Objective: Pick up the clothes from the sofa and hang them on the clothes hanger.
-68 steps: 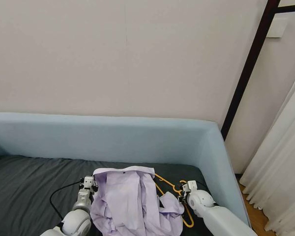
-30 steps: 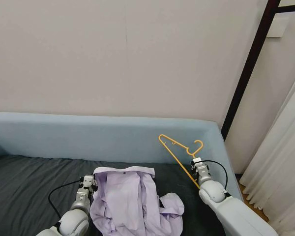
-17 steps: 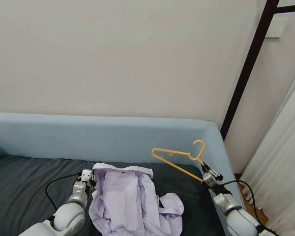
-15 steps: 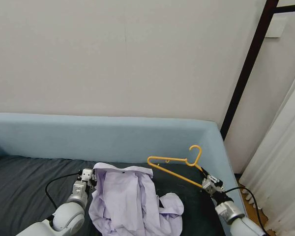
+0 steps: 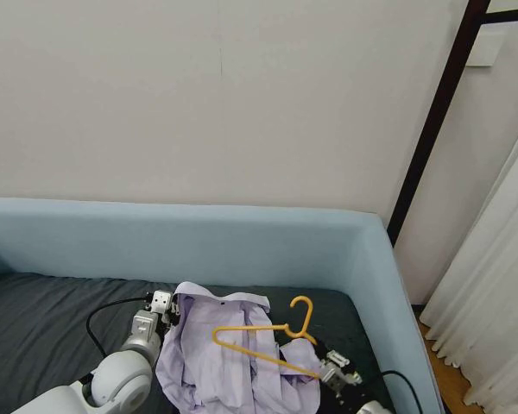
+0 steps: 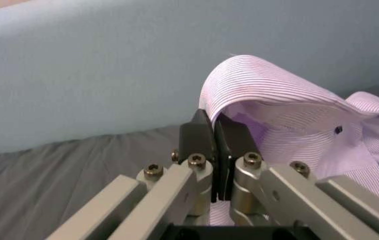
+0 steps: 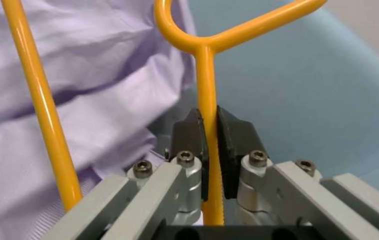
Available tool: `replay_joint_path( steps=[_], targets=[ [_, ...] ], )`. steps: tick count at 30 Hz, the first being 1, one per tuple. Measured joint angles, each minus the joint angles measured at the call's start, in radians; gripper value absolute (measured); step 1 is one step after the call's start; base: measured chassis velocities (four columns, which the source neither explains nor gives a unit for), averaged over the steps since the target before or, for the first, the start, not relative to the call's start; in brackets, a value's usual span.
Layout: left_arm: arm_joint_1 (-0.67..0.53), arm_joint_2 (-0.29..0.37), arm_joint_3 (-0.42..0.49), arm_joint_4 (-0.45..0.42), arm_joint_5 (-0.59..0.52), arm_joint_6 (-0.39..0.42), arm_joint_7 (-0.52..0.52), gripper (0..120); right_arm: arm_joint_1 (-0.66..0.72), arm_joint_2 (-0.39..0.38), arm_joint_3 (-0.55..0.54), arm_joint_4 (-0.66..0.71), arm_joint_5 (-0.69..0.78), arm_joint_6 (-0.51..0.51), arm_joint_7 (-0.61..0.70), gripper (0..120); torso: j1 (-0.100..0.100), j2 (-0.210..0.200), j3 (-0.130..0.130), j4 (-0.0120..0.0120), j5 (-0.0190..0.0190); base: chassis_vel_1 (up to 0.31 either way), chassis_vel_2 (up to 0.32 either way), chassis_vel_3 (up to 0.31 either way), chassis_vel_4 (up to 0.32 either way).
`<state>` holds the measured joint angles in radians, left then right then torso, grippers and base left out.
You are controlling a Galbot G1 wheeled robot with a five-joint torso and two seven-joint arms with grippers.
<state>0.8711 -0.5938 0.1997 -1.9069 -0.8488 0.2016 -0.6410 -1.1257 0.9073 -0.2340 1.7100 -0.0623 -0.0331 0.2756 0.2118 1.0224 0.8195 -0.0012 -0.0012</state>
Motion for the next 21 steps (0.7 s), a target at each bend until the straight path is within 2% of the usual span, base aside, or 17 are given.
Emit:
replay_joint_path(
  steps=[4,8,21],
  targets=[
    [0.016,0.011,-0.001,-0.023,-0.008,0.005,-0.011,0,0.095,0.048,-0.088,-0.032,0.105,-0.072,0.025,4,0.0,0.0,0.0,0.0001,0.0001,0.0,0.0,0.0,0.0],
    [0.027,0.012,-0.009,-0.03,-0.009,0.006,-0.015,0,0.146,0.076,-0.12,-0.055,0.144,-0.1,0.044,4,0.0,0.0,0.0,0.0,0.0002,0.0,0.0,0.0,0.0],
    [0.026,-0.027,0.0,-0.04,-0.012,0.016,-0.029,0,0.227,0.129,-0.175,-0.107,0.132,-0.121,0.089,4,0.0,0.0,0.0,-0.0002,0.0003,0.0,0.0,0.0,0.0]
  ],
)
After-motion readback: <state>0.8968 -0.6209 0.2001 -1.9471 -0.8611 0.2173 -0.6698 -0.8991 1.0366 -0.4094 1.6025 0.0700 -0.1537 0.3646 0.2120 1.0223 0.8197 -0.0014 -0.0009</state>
